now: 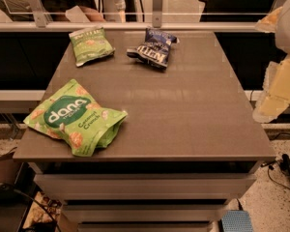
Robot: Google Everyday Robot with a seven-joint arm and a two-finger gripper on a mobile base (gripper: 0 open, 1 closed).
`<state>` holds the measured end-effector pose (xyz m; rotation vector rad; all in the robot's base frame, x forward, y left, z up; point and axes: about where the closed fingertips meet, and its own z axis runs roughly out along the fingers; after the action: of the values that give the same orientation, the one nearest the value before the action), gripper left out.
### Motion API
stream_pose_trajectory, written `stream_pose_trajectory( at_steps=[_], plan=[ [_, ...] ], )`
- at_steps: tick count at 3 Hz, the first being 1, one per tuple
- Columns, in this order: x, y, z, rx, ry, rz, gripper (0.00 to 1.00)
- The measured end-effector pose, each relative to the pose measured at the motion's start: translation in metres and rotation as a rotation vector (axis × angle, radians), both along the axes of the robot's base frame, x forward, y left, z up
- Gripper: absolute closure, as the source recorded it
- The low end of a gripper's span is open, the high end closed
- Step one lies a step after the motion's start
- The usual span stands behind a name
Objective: Move blue chip bag near green rice chip bag
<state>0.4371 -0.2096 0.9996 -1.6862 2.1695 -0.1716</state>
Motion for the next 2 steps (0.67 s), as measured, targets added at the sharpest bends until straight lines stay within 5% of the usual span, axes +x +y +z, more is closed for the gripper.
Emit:
stream_pose_trajectory(
  at_steps=[2],
  plan=[
    [0.012,0.0,0.002,-0.009,-0.032,0.036,0.0]
  ],
)
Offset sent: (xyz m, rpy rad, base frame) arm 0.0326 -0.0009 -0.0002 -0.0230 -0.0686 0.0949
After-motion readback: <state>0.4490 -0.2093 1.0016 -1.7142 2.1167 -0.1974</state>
